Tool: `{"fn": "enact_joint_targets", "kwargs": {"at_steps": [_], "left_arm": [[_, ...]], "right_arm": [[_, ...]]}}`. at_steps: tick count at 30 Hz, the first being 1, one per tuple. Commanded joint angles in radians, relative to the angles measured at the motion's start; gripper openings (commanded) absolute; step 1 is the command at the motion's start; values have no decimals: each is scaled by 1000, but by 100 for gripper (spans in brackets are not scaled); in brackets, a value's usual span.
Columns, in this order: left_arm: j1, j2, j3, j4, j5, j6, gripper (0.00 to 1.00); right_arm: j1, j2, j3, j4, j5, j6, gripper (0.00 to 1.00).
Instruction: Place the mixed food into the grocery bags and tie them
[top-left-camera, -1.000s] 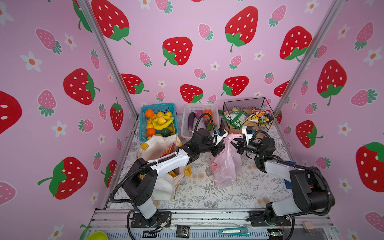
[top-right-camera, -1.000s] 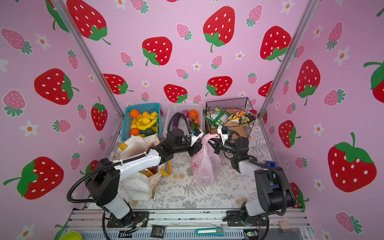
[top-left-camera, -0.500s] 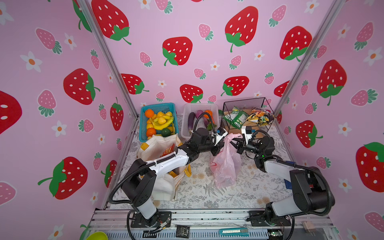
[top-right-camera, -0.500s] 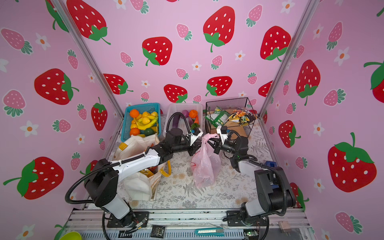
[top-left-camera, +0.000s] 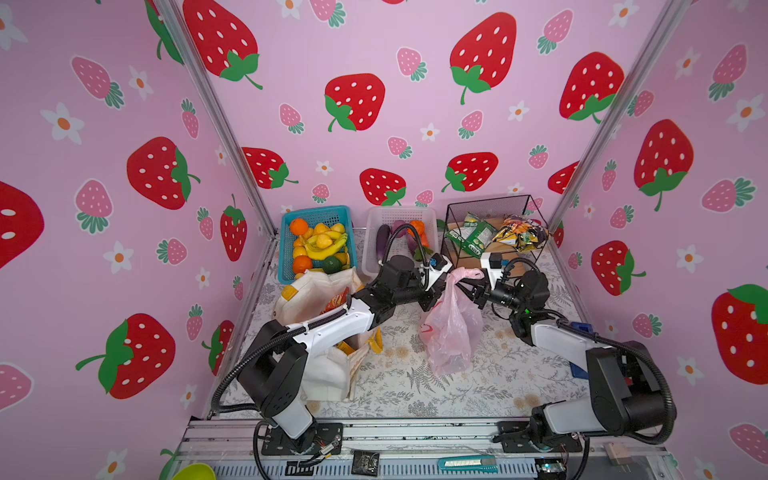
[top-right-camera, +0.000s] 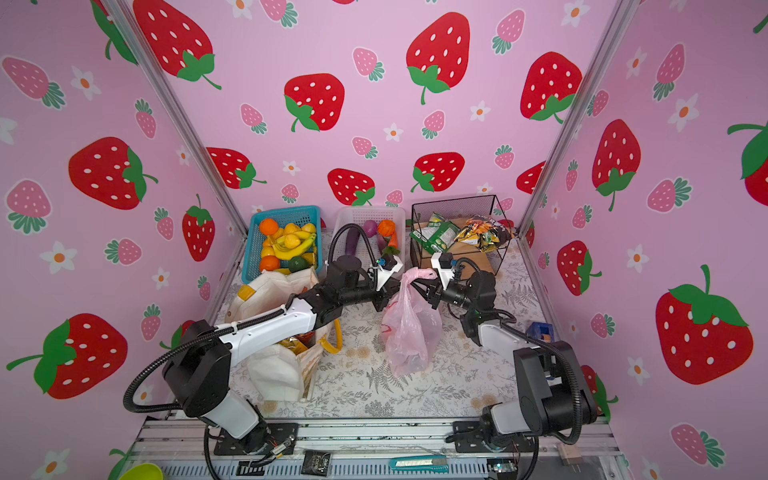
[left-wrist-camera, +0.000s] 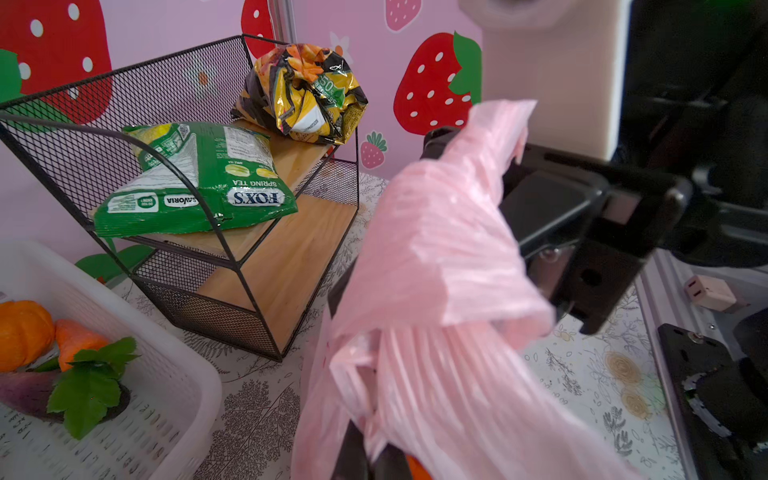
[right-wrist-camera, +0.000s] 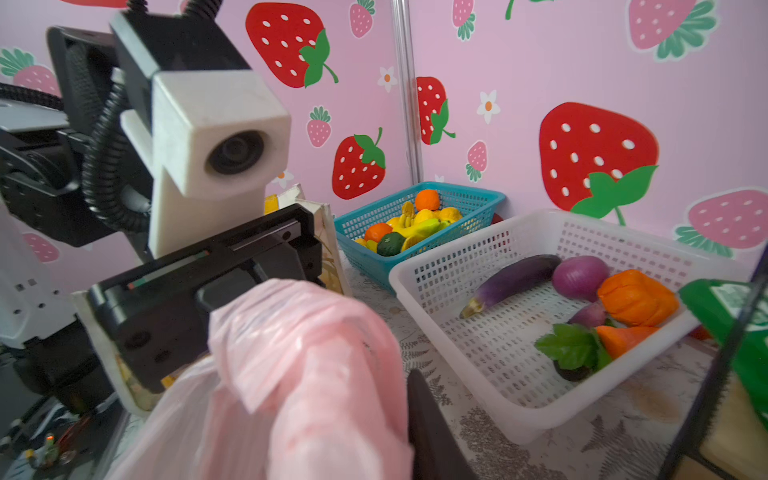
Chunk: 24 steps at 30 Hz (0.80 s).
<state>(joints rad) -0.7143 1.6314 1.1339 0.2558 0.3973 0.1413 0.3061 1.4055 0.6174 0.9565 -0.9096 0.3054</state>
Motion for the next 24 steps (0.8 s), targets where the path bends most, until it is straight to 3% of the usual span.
{"fn": "enact_joint_targets", "kwargs": {"at_steps": [1, 8, 13, 16, 18, 24], "left_arm": [[7, -35, -13, 9, 18, 4, 0], [6, -37, -10, -6, 35, 6, 0], [7, -29, 5, -20, 54, 6, 0], [7, -26, 8, -22, 59, 4, 0], [7, -21, 11, -22, 62, 3, 0], [7, -2, 45, -53, 93, 16, 0]], "right_arm": [[-12, -79, -28, -74, 103, -63, 44], [-91, -287, -148, -195, 228, -57, 55], [-102, -412, -168, -271, 257, -61, 56], [-100, -434, -142, -296, 244, -70, 52], [-99, -412, -122, -300, 222, -65, 43], [-83, -353, -92, -299, 248, -54, 40]]}}
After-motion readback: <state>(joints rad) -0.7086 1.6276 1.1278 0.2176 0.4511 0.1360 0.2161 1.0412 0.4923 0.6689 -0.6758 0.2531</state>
